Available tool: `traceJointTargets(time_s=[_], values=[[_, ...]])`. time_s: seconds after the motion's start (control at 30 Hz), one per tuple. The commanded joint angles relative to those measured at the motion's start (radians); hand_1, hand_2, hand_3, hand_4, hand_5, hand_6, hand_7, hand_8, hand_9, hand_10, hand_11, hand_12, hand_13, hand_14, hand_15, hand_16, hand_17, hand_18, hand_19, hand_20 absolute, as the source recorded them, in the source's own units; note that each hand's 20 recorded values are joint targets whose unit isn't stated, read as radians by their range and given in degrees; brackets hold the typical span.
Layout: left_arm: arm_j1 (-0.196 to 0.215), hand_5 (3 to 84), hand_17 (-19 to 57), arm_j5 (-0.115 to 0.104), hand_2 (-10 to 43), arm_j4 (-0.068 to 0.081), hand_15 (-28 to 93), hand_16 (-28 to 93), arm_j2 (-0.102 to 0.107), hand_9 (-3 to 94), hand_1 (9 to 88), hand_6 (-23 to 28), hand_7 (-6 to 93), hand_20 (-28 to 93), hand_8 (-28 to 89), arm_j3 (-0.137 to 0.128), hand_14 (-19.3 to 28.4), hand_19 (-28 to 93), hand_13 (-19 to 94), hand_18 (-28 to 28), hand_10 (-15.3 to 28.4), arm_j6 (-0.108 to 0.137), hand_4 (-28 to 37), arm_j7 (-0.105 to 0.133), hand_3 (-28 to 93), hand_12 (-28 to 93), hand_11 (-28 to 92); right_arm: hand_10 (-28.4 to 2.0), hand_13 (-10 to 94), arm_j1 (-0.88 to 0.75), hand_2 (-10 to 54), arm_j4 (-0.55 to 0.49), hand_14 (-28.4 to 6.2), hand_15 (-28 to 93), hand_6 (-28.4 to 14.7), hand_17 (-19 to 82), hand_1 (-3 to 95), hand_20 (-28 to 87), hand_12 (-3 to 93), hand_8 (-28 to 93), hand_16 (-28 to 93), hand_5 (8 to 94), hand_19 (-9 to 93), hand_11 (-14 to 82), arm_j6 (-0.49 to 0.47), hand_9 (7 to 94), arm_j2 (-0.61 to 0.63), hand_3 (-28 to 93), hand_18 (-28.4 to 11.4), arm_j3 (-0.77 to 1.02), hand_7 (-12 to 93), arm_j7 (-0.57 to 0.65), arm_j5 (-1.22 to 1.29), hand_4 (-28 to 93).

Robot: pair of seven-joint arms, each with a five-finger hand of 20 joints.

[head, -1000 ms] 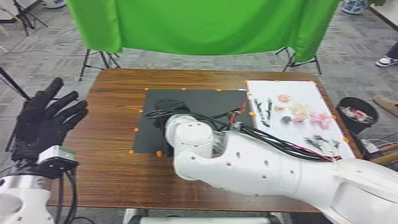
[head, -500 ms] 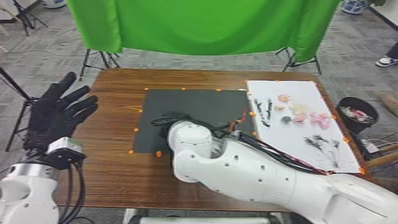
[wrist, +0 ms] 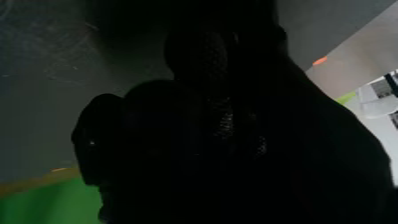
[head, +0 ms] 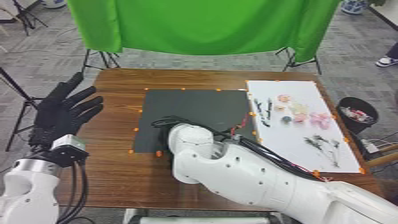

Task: Arrange flowers

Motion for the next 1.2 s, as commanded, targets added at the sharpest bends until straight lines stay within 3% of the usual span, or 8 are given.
traceJointTargets(time_s=[0.03, 0.2, 0.4, 0.67, 0.7, 0.8, 0.93, 1.2], values=[[0.099, 31.0, -6.9, -0.034, 7.5, -0.025, 52, -11, 0.031, 26.9, 29.9, 6.5, 8.0, -3, -8, -0.034, 26.6, 54, 19, 28.4, 18.2, 0.023, -20.6, 0.094, 63, 11, 24, -13.3, 77, 0.075, -6.5, -0.030, -9.7, 73, -8.3, 57, 45.7, 38, 26.5, 16, 20, 72.3, 93, 45.5, -0.008, 80.3, 0.013, 76, -13.5, -0.043, 27, 0.021, -0.016, -21], [0.206, 31.0, -6.9, -0.083, 7.5, -0.051, 52, -11, 0.065, 26.9, 30.0, 6.5, 8.0, -3, -8, -0.067, 26.5, 54, 19, 28.4, 18.2, 0.068, -20.6, 0.190, 63, 11, 24, -16.6, 77, 0.114, 1.3, -0.068, -11.2, 73, -10.6, 59, 31.0, 35, 22.1, -4, 20, 72.5, 93, 45.7, -0.036, 79.0, 0.016, 82, -13.5, -0.055, 26, 0.003, -0.023, -17], [0.259, 31.0, -6.9, -0.089, 7.5, -0.067, 52, -11, 0.062, 26.9, 30.0, 6.6, 7.9, -3, -8, -0.075, 26.6, 54, 19, 28.4, 18.3, 0.085, -20.4, 0.220, 63, 11, 23, -18.8, 77, 0.148, 4.3, -0.129, -12.7, 73, -13.4, 61, 24.2, 32, 21.6, -7, 20, 72.1, 93, 44.1, -0.079, 78.2, 0.034, 80, -12.6, -0.039, 23, -0.002, -0.022, -15], [0.365, 31.0, -6.8, -0.135, 7.5, -0.095, 52, -11, 0.072, 26.8, 30.1, 6.5, 7.9, -3, -8, -0.080, 26.5, 54, 19, 28.4, 18.2, 0.118, -20.7, 0.330, 63, 11, 23, -20.7, 76, 0.102, 8.1, -0.303, -14.3, 72, -14.9, 62, 19.8, 27, 20.7, -5, 19, 71.3, 93, 40.2, -0.119, 77.4, 0.164, 78, -12.1, 0.080, 20, -0.037, -0.020, -15], [0.351, 31.0, -6.8, -0.122, 7.5, -0.091, 52, -11, 0.058, 26.8, 30.1, 6.5, 8.0, -3, -8, -0.078, 26.5, 54, 19, 28.4, 18.2, 0.107, -20.7, 0.306, 63, 11, 23, -21.2, 75, 0.090, 8.1, -0.342, -14.8, 72, -14.9, 61, 20.5, 22, 20.8, -5, 18, 70.3, 93, 39.3, -0.104, 76.8, 0.210, 77, -12.3, 0.099, 20, -0.020, -0.013, -16], [0.365, 31.0, -6.8, -0.121, 7.6, -0.100, 52, -11, 0.070, 26.8, 30.1, 6.5, 7.9, -3, -8, -0.074, 26.5, 54, 19, 28.4, 18.2, 0.119, -20.8, 0.326, 62, 11, 23, -22.6, 73, 0.013, 7.4, -0.442, -16.4, 69, -14.9, 60, 23.7, 11, 19.8, -6, 17, 67.3, 93, 34.9, -0.095, 74.4, 0.343, 75, -12.7, 0.209, 17, -0.006, 0.004, -16], [0.421, 31.0, -6.8, -0.076, 7.6, -0.122, 52, -11, 0.076, 26.8, 30.0, 6.5, 7.9, -3, -8, -0.092, 26.6, 54, 19, 28.4, 18.2, 0.184, -20.7, 0.315, 62, 11, 23, -24.4, 71, -0.138, 5.0, -0.512, -16.6, 65, -14.5, 59, 27.5, 0, 18.3, -6, 14, 62.1, 93, 28.4, -0.061, 70.5, 0.490, 73, -13.5, 0.339, 14, 0.034, -0.037, -17], [0.478, 30.9, -6.8, -0.143, 7.5, -0.128, 52, -11, 0.157, 26.8, 29.9, 6.4, 7.9, -3, -8, -0.076, 26.6, 54, 18, 28.4, 18.2, 0.214, -20.7, 0.424, 63, 11, 23, -26.0, 70, -0.421, 3.1, -0.565, -16.7, 64, -15.2, 59, 29.6, -1, 15.5, -7, 13, 59.1, 93, 20.2, 0.053, 64.0, 0.662, 73, -13.5, 0.568, 12, 0.151, -0.056, -18]])
